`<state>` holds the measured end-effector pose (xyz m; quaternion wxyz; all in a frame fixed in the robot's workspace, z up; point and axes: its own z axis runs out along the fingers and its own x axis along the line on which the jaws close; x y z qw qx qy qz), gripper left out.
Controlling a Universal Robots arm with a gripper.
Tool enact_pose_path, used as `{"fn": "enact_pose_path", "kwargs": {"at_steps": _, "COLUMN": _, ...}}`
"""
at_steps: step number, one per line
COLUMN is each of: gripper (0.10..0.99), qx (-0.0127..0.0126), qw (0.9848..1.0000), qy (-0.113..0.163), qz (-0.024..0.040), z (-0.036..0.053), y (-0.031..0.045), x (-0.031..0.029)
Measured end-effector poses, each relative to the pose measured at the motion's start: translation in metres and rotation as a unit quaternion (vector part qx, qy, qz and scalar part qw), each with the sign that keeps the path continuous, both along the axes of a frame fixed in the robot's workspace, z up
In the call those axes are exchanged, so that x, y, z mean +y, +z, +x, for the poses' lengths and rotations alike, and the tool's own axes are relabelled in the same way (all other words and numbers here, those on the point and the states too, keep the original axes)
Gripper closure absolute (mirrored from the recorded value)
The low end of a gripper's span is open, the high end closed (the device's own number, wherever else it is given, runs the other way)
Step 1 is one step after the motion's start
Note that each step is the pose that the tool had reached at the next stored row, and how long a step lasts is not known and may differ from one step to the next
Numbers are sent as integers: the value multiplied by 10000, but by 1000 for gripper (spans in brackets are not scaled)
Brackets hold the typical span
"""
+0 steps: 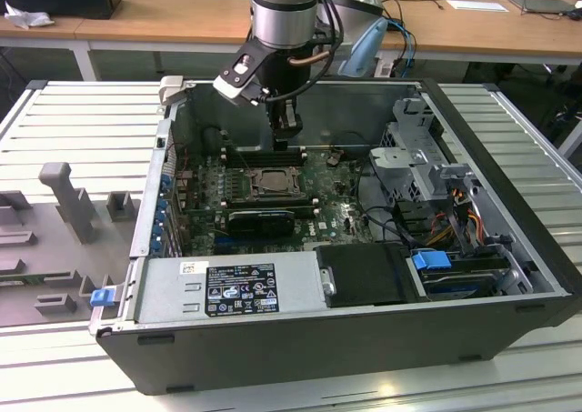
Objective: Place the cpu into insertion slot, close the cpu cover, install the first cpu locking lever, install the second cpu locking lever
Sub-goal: 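Install the first cpu locking lever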
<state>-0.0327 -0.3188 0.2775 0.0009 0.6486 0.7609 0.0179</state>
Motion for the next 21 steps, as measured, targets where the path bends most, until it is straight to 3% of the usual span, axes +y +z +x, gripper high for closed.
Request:
{"fn": "enact_pose_path", "kwargs": {"at_steps": 10, "gripper": 980, "qx": 0, "qw": 9998, "qy": 223, "qz": 0, "z": 0, "y": 0, "x": 0}}
{"fn": "enact_pose_path", "kwargs": {"at_steps": 21, "gripper": 980, "qx": 0, "qw": 9984, "qy": 563, "qz": 0, "z": 0, "y": 0, "x": 0}}
